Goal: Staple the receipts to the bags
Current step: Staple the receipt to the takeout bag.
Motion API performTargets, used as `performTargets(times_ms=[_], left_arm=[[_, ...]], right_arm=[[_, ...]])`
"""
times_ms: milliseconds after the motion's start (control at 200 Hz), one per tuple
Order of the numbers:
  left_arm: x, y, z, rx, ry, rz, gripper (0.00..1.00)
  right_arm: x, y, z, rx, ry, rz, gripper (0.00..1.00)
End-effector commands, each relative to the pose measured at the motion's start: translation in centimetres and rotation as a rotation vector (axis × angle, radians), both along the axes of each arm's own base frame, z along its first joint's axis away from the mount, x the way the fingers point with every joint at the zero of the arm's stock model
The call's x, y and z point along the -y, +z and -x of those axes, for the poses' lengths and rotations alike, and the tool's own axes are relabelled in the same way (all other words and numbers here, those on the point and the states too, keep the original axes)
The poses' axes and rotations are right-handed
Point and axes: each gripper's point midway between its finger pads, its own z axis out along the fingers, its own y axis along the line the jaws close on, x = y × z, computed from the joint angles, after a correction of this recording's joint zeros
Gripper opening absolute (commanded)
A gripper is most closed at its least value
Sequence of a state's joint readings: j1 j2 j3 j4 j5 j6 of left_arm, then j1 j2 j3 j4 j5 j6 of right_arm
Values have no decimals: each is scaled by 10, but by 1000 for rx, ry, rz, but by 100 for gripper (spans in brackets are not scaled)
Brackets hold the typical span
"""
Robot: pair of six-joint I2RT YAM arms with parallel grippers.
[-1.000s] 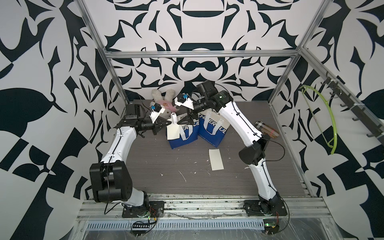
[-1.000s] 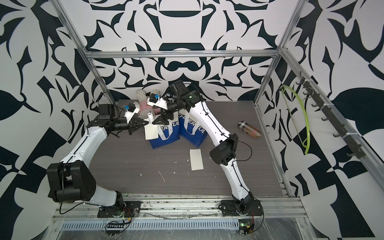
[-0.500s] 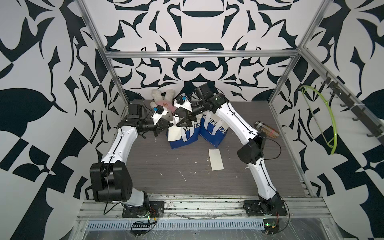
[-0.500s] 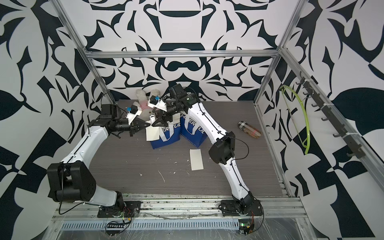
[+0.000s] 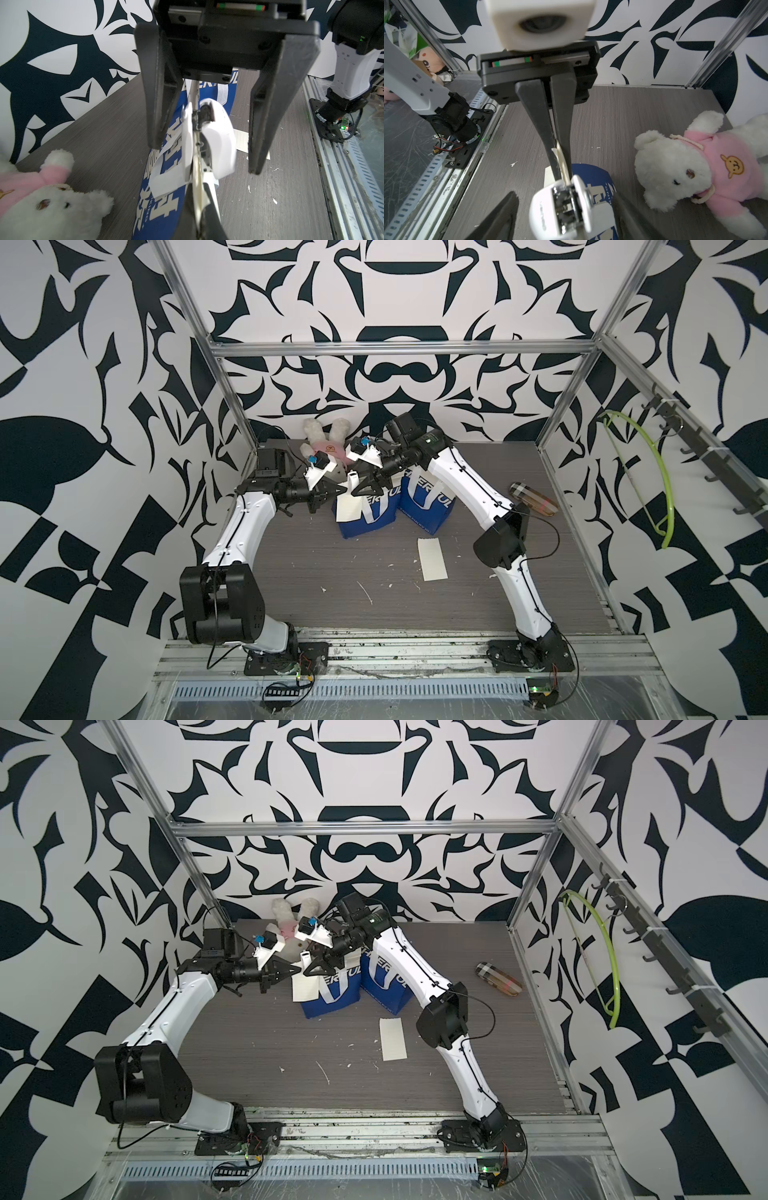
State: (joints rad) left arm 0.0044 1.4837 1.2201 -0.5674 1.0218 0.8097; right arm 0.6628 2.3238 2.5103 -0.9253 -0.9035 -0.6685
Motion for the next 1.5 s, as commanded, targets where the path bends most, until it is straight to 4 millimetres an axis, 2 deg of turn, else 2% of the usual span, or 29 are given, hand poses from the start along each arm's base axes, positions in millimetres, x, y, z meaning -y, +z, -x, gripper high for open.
performTargets(times_ms=[0, 50, 150, 225, 255, 270, 375, 460, 525, 735, 860, 980, 1005, 1035, 1105, 1210, 1250, 1375, 1495], left_arm=[[-4, -22, -2, -77, 34, -54, 0], [-4, -23, -3, -79, 34, -54, 0], [-5, -24, -4, -80, 40, -57, 0], [-5, -24, -6, -78, 46, -60, 0], [-5, -25, -6, -80, 47, -60, 0], [-6, -24, -6, -79, 48, -60, 0], [-5, -25, -8, -76, 48, -62, 0], [-6, -24, -9, -75, 51, -65, 0], [-6, -25, -9, -74, 53, -68, 0], [-7, -27, -11, -73, 61, -79, 0], [-8, -27, -12, -99, 74, -69, 0], [-7, -28, -12, -103, 76, -71, 0], [-8, -29, -12, -104, 77, -71, 0], [-8, -28, -12, -102, 77, -71, 0], [-9, -29, -13, -104, 83, -75, 0], [-9, -32, -14, -109, 87, -82, 0], [-9, -33, -15, -111, 88, -83, 0], [-9, -33, -17, -114, 95, -80, 0], [-9, -31, -19, -103, 104, -73, 0]], right_arm=[[2, 10, 12, -2, 20, -5, 52], [3, 11, 12, -3, 19, -4, 42], [3, 11, 14, -7, 25, -3, 32], [4, 11, 16, -4, 30, 1, 19], [5, 11, 17, 1, 34, 2, 10], [5, 11, 17, 3, 36, 3, 0], [4, 13, 15, 15, 29, -3, 0], [4, 23, 20, 6, 46, -37, 0], [1, 32, 9, -19, -12, -81, 0], [2, 56, 18, -20, -18, -149, 0], [5, 58, 25, 46, -10, -157, 0], [3, 57, 16, 21, -52, -157, 0], [3, 56, 15, 13, -59, -156, 10], [3, 58, 13, 5, -69, -160, 17], [3, 69, 6, -14, -116, -195, 41], [6, 90, -3, 4, -200, -265, 64], [9, 97, -5, 22, -233, -285, 68], [18, 112, -16, 2, -393, -301, 70], [19, 100, -22, -21, -621, -266, 74]])
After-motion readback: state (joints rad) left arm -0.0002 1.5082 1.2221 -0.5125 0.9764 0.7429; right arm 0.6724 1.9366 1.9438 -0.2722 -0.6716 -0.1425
